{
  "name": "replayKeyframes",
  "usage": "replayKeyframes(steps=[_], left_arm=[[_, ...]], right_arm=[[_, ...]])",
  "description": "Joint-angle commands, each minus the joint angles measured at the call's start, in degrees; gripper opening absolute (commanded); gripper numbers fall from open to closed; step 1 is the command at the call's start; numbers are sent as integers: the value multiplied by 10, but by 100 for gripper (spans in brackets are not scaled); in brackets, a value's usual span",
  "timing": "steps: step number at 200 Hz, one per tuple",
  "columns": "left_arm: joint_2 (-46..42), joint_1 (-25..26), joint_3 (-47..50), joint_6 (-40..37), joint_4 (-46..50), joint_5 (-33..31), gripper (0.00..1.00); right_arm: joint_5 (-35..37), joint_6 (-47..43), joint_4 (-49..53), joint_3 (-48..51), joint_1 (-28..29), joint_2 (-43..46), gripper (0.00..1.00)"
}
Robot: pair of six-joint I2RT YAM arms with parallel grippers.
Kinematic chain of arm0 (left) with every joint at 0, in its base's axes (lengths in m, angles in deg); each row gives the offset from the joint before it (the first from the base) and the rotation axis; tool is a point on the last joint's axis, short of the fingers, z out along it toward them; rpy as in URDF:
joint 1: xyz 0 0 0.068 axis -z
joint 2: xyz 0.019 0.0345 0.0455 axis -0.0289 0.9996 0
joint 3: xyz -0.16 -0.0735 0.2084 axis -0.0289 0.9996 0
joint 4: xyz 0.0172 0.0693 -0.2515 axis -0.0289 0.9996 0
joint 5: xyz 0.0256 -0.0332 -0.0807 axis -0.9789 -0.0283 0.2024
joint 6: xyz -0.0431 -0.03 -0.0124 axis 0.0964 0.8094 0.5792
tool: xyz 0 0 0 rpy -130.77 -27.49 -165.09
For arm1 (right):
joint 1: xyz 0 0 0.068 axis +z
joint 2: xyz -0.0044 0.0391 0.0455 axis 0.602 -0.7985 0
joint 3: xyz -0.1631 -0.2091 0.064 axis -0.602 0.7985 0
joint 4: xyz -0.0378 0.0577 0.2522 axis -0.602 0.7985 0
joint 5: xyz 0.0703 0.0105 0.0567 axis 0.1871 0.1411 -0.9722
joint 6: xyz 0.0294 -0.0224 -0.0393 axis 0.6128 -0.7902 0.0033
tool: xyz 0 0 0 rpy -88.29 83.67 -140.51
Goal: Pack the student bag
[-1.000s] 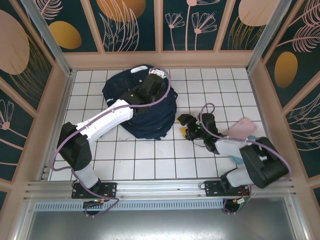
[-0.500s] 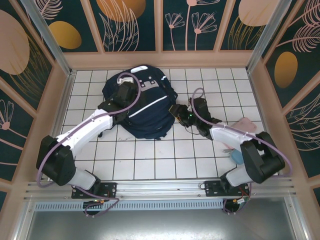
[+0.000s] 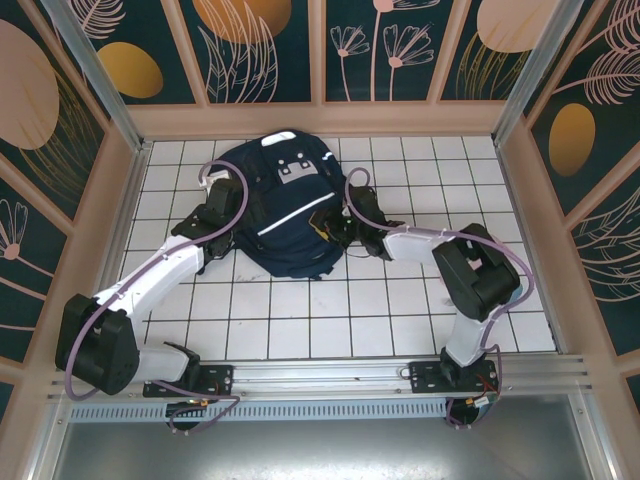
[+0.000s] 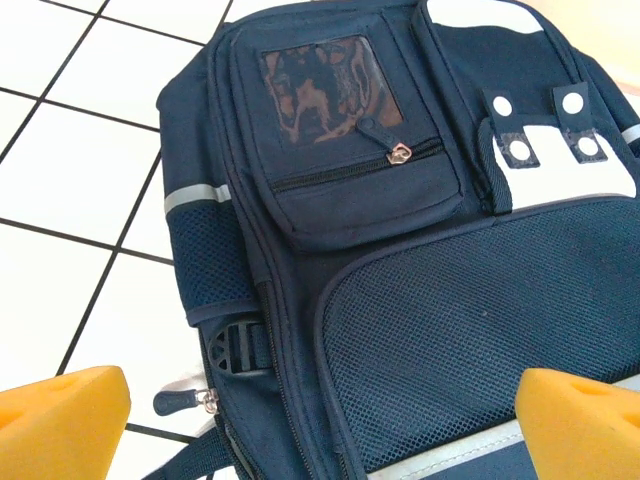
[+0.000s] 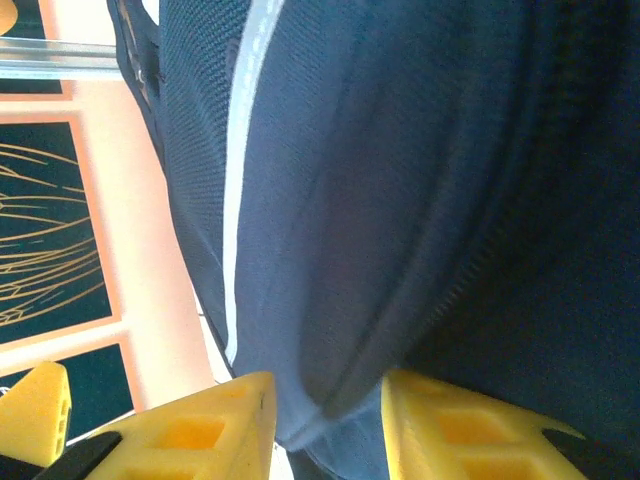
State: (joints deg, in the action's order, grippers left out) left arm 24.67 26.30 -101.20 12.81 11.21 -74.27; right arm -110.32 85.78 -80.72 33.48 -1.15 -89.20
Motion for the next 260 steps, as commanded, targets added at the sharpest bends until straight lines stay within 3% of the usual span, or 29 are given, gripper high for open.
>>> replayKeyframes(steps=[1,38,87,135,165,198,233,260], left_arm=[[-13,-5,6,5,-15,10,98],[-11,-6,10,-2,-14,22,98],[7,-6,7,-45,-18,109,95],[53,-6,18,-85,-21,121,81],[91,-6,16,-111,-39,190,73],[142,-4,21,-129,-66,255,57],[169,7,41,-171,-91,293,53],[193,13,39,-192,-79,281,50]], right_arm=[[-7,14,-23,-30,5,-17,33],[22,20,-11,-33,3,-27,20],[67,-50,26,-24,-41,12,4],[40,-94,29,-20,-122,53,2],[-5,-120,38,-45,-161,36,2],[-35,-130,40,-61,-170,12,2],[-49,-125,33,-61,-177,3,3],[-59,-118,27,-59,-182,0,3]])
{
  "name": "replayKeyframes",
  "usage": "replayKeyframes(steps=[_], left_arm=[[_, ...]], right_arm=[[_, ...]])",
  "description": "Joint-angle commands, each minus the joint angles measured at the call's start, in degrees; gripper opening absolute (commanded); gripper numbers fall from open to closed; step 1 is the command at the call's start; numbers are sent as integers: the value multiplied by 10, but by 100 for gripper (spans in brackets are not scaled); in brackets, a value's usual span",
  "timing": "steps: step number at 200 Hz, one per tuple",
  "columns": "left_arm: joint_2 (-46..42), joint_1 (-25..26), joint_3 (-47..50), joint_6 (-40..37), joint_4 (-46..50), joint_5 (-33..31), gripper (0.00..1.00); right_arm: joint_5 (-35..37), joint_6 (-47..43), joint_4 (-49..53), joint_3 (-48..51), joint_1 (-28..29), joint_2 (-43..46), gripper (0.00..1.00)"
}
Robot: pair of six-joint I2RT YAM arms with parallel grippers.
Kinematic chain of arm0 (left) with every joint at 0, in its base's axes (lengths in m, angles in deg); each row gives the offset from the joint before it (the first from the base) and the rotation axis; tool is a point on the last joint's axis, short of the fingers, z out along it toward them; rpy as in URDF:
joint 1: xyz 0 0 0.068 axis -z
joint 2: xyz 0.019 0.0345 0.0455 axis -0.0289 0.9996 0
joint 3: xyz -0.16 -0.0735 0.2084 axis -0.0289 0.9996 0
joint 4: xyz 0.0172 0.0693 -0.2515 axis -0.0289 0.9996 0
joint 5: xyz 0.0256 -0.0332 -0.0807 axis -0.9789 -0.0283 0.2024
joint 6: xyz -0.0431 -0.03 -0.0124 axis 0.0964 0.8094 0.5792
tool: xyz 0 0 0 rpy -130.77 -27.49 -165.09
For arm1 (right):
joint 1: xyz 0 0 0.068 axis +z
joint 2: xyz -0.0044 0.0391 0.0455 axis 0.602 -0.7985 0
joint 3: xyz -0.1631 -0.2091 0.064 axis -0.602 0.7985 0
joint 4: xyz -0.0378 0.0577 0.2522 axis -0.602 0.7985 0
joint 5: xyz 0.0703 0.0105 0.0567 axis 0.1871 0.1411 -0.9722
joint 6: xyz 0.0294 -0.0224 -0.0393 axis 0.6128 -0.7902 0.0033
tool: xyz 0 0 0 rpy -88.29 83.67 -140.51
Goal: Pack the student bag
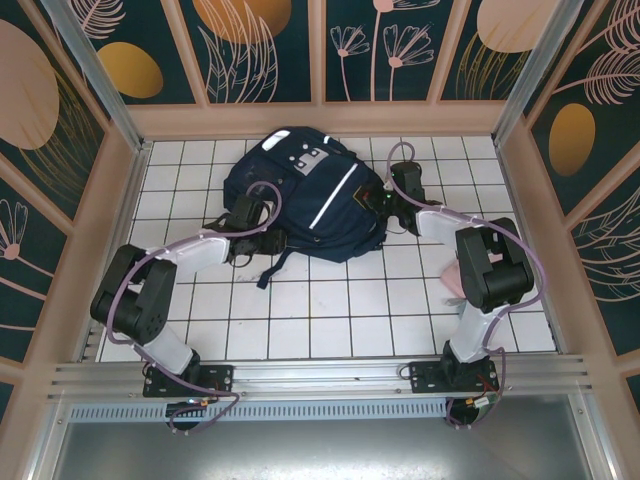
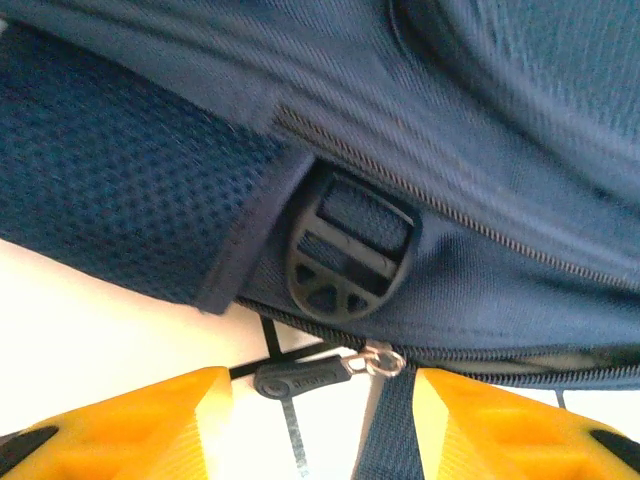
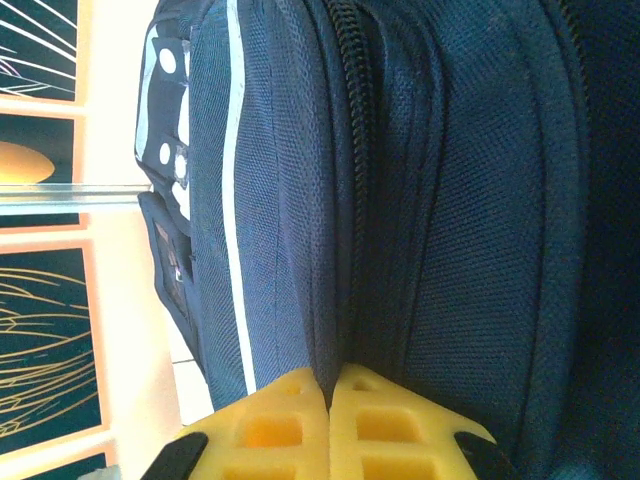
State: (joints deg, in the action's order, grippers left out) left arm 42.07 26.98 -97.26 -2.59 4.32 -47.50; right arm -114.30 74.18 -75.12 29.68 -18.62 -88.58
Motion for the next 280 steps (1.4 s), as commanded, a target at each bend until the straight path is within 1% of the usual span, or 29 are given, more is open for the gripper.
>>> replayKeyframes(steps=[1,25,29,53,76,97,141,168,208,220,230,241,250,255,265,280], left_arm=[[20,6,0,-38,-9,12,50],[37,8,-12,-55,7,-10,47],[53,8,-14,-58,9,-12,46],[69,8,-28,-79,19,-37,46],[73,8,-35,-99,18,-42,46],[71,7,-39,-114,8,-33,39],[60,8,-43,-115,2,-20,24],[36,9,-24,-114,-1,3,21],[-16,12,6,-110,-10,37,21],[-28,13,11,-107,-14,48,22],[-37,13,15,-102,-17,36,26],[-43,13,14,-106,-14,16,33],[-42,13,10,-114,-8,3,42],[-40,14,7,-120,-3,-1,45],[-30,13,-5,-132,10,3,51],[-5,13,-31,-150,33,11,58]], right_arm=[[-19,-2,-29,-21,-8,-5,3],[-22,1,-32,-17,-10,-4,3],[-23,2,-33,-16,-11,-4,3],[-27,9,-40,-10,-13,-4,3],[-30,12,-44,-8,-13,-3,2],[-30,15,-46,-6,-14,-2,3],[-34,22,-55,4,-14,-2,3],[-35,24,-59,7,-14,-3,2],[-38,26,-62,5,-14,-6,3],[-38,26,-62,5,-14,-7,3],[-38,27,-62,3,-14,-9,3],[-38,28,-62,3,-14,-11,2],[-39,28,-61,2,-14,-11,3],[-40,28,-61,2,-15,-11,3],[-38,27,-60,1,-15,-13,2],[-37,29,-59,-2,-15,-16,2]])
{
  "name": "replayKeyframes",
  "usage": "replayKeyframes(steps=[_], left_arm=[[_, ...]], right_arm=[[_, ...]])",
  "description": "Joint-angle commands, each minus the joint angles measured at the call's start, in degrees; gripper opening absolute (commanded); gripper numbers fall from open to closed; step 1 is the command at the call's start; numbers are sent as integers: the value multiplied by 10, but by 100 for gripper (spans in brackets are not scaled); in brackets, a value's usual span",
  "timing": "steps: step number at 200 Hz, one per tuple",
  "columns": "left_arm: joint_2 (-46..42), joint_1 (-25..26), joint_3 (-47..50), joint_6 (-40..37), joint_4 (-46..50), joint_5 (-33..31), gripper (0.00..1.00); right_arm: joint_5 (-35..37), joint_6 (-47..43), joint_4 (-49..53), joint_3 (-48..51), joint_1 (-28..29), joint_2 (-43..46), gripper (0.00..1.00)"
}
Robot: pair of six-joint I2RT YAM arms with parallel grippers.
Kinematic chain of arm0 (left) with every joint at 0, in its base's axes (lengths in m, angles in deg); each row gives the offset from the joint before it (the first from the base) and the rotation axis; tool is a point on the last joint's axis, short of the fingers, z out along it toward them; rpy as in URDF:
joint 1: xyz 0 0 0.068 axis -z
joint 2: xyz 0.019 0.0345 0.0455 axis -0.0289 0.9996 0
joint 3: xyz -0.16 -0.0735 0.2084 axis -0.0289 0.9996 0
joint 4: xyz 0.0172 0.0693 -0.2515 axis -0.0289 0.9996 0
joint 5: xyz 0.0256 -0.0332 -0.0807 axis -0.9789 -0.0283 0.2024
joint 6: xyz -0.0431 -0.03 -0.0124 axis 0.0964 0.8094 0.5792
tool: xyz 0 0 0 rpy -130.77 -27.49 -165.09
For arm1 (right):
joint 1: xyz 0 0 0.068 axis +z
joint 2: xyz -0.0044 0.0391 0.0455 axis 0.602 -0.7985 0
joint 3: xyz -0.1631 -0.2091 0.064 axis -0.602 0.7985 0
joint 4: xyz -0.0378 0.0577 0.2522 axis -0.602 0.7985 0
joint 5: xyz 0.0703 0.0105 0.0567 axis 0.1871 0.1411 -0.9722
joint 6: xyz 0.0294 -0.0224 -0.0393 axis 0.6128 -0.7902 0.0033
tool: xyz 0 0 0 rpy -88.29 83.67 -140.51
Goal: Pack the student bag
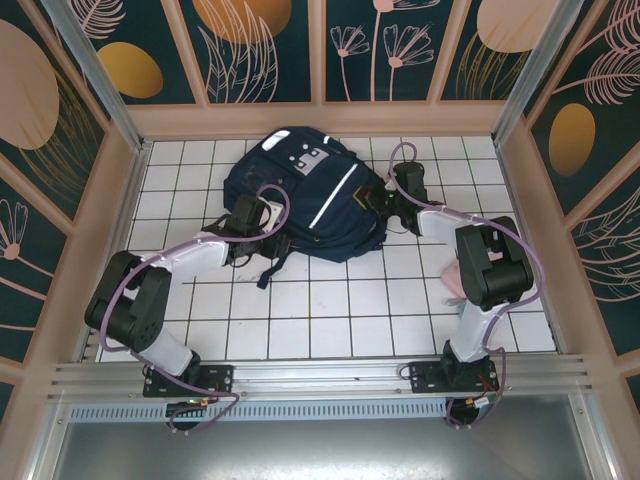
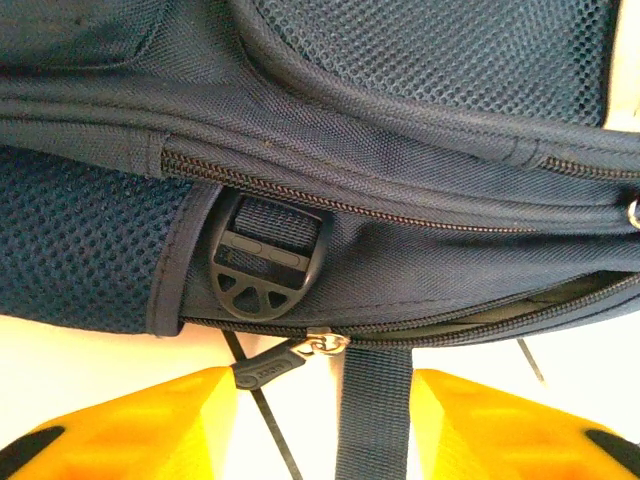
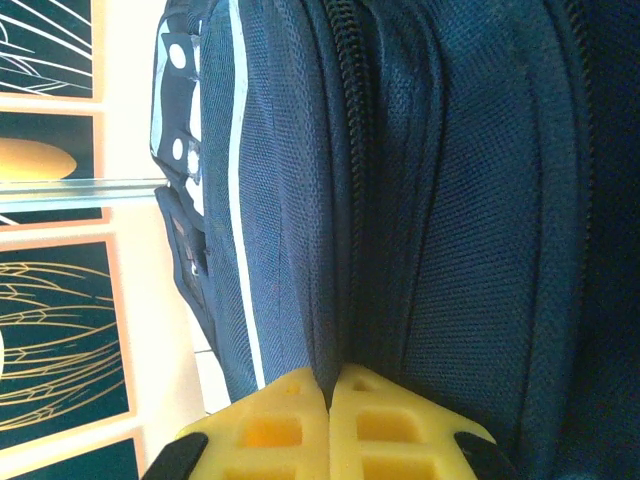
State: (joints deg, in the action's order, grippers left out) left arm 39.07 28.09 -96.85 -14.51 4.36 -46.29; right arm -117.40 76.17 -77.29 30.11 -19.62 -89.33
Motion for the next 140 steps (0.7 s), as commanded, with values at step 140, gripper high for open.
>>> replayKeyframes(steps=[140], left_arm=[[135,2,-123,-150,113,-47,37]], right_arm=[[-18,20,-36,-8,-11,-10,2]])
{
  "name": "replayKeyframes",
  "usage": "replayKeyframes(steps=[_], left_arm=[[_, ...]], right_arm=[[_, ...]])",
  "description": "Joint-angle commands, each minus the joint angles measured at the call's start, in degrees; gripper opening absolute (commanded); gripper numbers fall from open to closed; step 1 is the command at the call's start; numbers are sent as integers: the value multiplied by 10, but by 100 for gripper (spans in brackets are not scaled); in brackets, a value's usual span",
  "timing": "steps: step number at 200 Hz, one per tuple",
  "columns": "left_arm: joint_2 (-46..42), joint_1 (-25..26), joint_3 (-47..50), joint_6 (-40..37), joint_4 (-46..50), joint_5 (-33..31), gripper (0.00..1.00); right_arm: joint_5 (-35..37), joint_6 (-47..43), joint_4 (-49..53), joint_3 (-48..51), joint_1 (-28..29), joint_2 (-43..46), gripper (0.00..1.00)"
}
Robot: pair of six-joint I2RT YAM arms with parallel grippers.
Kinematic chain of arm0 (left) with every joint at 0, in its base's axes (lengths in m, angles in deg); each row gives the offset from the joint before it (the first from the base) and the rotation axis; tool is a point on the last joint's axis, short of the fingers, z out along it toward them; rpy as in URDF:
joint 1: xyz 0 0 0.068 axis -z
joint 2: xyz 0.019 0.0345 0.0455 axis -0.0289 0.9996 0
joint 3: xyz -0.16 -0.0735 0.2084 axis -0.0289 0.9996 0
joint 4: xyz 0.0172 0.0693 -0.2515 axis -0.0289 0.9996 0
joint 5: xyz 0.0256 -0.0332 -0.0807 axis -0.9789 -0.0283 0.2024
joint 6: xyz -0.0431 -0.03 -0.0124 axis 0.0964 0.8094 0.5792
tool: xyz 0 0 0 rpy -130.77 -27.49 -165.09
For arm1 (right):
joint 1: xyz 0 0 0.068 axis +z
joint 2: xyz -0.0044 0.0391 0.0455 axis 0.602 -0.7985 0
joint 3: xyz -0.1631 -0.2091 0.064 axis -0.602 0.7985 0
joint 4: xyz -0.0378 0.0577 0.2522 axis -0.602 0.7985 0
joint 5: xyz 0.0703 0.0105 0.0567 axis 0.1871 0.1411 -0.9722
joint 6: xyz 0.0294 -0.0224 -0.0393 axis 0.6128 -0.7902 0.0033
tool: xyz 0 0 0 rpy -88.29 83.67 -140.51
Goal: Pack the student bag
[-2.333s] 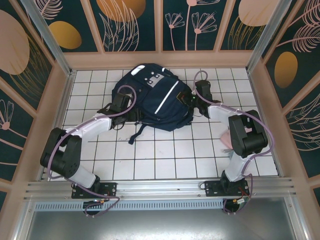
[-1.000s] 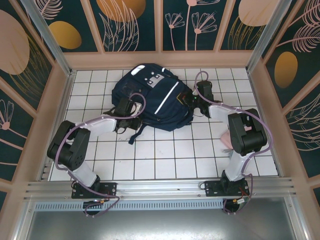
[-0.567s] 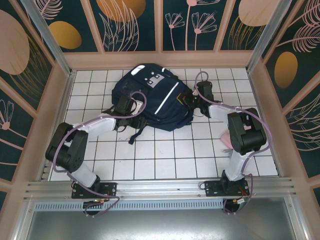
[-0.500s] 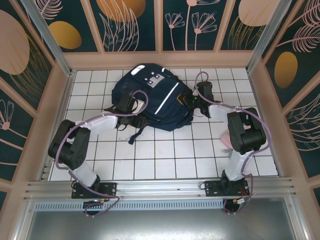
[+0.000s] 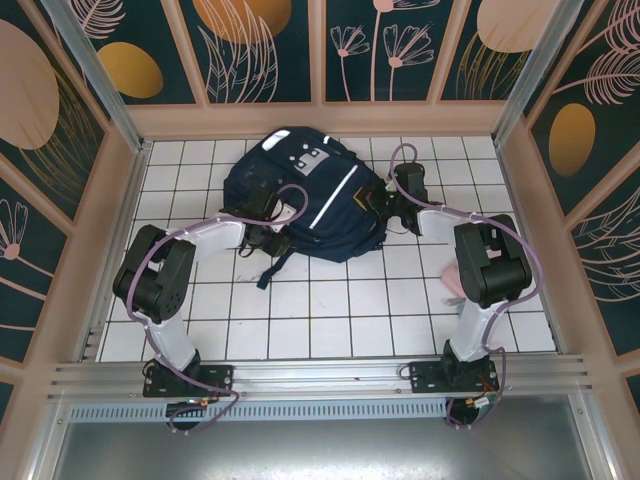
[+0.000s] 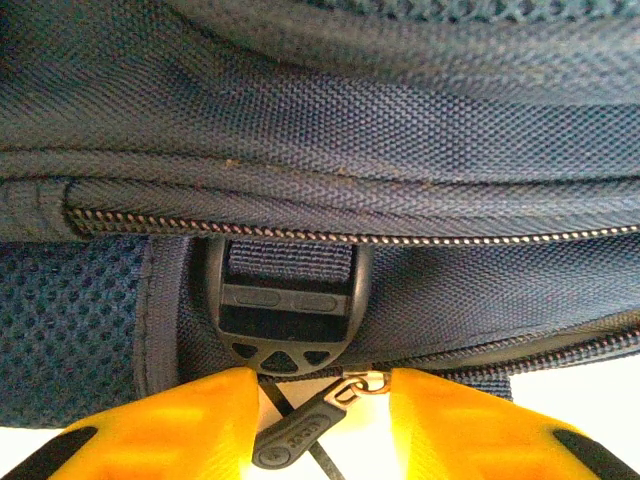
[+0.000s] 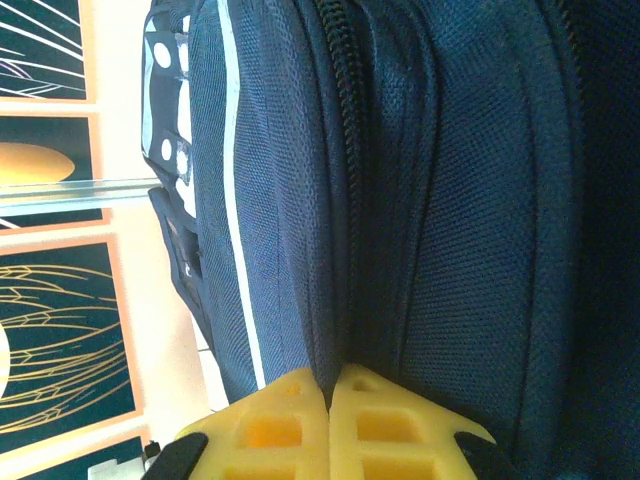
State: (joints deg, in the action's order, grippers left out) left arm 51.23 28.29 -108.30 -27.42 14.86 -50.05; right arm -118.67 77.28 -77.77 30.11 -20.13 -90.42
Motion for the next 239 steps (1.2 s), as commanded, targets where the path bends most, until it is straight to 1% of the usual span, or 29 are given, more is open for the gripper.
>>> replayKeyframes(steps=[1,17,32,42,67,79,83,114,155,179,203,239], left_arm=[[14,0,-8,-21,8,-9,37],[17,0,-11,-22,24,-5,32],[16,0,-9,-27,45,-2,31],[14,0,-9,-28,56,1,34],[8,0,-14,-31,73,9,46],[8,0,-15,-33,73,11,47],[8,0,-15,-32,70,9,47],[12,0,-8,-21,38,-18,32],[14,0,-13,-19,37,9,22],[15,0,-21,-10,45,3,16],[4,0,-21,4,41,24,9],[-34,16,1,30,23,73,2]], right_arm=[[-5,9,-31,-9,-6,1,2],[-6,8,-29,-9,-5,1,2],[-5,6,-28,-8,-6,3,2],[-4,6,-28,-8,-6,2,2],[-7,10,-33,-8,-6,-2,2],[-8,12,-33,-8,-6,-2,2],[-8,11,-33,-7,-6,-3,2],[-8,11,-34,-5,-5,0,2],[-8,13,-37,-2,-5,2,2],[-8,13,-38,-1,-5,2,2],[-9,13,-38,0,-5,1,2],[-6,15,-42,4,-5,0,2]])
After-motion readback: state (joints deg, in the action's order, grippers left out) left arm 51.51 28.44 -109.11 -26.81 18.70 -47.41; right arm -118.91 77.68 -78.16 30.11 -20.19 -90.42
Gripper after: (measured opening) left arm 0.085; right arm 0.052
